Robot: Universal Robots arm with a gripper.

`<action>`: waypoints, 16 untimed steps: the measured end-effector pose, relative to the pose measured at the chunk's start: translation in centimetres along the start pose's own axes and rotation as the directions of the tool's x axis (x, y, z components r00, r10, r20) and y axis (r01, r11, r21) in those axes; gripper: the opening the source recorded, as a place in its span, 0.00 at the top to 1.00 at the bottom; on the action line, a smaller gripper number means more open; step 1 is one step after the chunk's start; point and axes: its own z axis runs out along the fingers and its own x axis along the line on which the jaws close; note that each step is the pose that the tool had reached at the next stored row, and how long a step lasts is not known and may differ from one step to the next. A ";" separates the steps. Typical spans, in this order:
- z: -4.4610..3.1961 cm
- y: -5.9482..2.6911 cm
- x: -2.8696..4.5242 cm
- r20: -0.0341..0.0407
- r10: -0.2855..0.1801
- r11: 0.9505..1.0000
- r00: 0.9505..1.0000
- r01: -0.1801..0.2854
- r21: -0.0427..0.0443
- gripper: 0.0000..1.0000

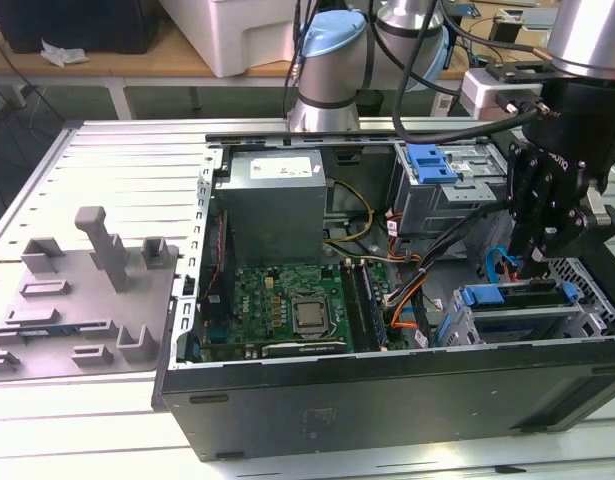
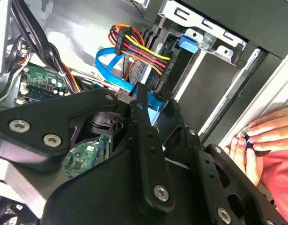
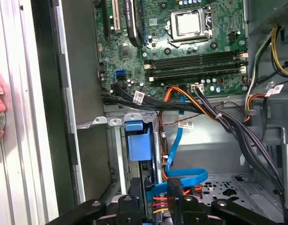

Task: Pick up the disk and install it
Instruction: 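Insert the second disk wire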

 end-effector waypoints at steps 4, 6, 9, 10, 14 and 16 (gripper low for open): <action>0.08 -0.09 0.01 -0.002 0.023 1.000 1.000 -0.023 -0.005 0.64; 0.18 -0.23 0.02 -0.003 0.031 0.999 1.000 -0.031 -0.009 0.64; 0.28 -0.27 0.06 -0.004 0.031 0.999 1.000 -0.031 -0.017 0.64; 0.32 -0.27 0.07 -0.004 0.030 0.999 1.000 -0.030 -0.024 0.64; 0.38 -0.28 0.09 -0.006 0.016 0.999 1.000 -0.016 -0.042 0.64; 0.39 -0.29 0.10 -0.005 0.004 0.999 1.000 -0.004 -0.042 0.64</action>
